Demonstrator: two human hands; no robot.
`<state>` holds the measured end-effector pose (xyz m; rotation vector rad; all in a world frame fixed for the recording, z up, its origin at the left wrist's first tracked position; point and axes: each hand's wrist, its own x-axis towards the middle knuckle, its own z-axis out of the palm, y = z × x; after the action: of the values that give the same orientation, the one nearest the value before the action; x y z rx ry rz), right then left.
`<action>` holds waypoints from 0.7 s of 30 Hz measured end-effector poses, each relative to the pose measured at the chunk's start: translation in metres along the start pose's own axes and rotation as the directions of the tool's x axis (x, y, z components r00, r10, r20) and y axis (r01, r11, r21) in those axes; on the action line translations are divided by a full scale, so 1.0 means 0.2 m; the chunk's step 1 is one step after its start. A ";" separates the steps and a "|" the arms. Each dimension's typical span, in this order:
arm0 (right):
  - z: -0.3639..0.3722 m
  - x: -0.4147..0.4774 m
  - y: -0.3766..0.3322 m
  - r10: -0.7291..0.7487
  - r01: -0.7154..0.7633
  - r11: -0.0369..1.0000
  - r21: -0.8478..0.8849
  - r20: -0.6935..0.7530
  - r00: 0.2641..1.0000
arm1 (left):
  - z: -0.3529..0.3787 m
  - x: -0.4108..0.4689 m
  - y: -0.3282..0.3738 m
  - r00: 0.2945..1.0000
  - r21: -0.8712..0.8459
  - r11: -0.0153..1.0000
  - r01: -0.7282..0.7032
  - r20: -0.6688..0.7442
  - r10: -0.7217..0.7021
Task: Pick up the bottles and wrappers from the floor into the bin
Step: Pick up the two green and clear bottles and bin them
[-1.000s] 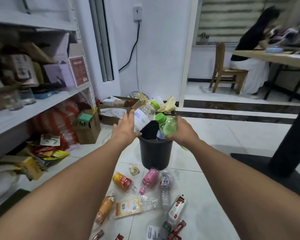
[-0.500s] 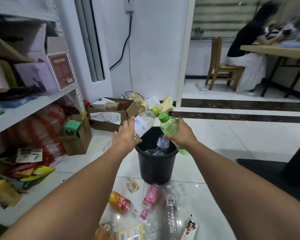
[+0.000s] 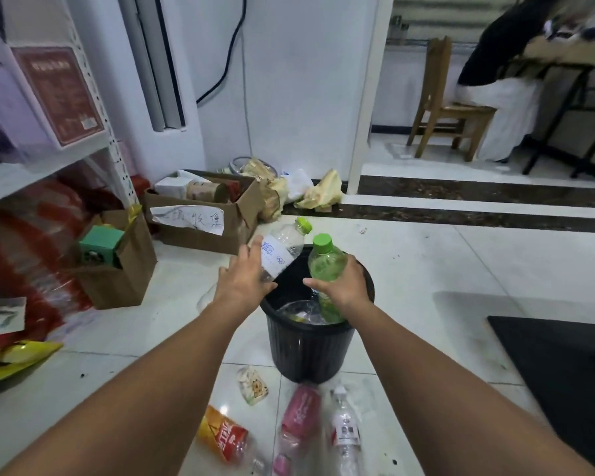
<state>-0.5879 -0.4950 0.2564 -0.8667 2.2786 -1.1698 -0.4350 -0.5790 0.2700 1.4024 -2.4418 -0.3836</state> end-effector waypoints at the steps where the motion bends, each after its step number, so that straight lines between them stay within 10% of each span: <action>1: 0.02 0.01 0.03 0.037 -0.037 0.999 -0.010 0.011 0.999 | 0.02 0.01 -0.02 1.000 0.006 1.000 0.004 0.000 -0.004; 21: -0.13 0.20 0.08 0.016 -0.020 0.976 -0.216 -0.023 1.000 | 0.28 0.12 0.10 0.993 0.131 0.987 -0.098 0.079 0.088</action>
<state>-0.6381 -0.5007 0.2530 -0.9135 2.4592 -0.9387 -0.4836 -0.5861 0.2289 1.3418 -2.6251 -0.2564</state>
